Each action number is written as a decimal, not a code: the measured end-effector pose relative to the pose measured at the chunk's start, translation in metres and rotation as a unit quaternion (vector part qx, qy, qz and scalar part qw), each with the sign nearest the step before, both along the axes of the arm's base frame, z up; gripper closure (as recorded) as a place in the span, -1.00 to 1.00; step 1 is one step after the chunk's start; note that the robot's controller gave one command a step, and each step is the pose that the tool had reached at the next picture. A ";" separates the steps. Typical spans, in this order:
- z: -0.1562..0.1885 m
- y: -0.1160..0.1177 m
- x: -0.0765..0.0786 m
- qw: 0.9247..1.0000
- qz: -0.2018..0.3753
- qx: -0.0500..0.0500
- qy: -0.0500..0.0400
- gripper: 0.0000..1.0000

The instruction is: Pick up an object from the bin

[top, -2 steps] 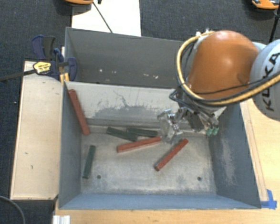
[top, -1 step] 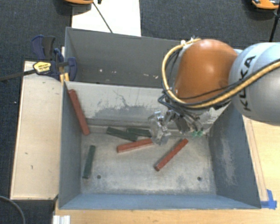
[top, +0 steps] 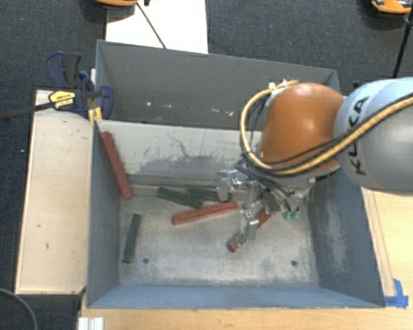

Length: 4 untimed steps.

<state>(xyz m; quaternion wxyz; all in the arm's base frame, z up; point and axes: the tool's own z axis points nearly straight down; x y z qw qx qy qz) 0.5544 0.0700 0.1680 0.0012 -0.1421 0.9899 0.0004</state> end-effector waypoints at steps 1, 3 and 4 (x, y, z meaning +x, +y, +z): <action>0.000 0.000 0.000 1.000 -0.001 0.000 0.000 -1.00; -0.094 0.024 0.027 0.997 0.075 0.000 -0.001 -1.00; -0.097 0.073 0.034 0.999 0.038 0.000 0.000 1.00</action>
Offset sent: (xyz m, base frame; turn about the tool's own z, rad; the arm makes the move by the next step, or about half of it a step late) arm 0.0258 0.0363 -0.0821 -0.1189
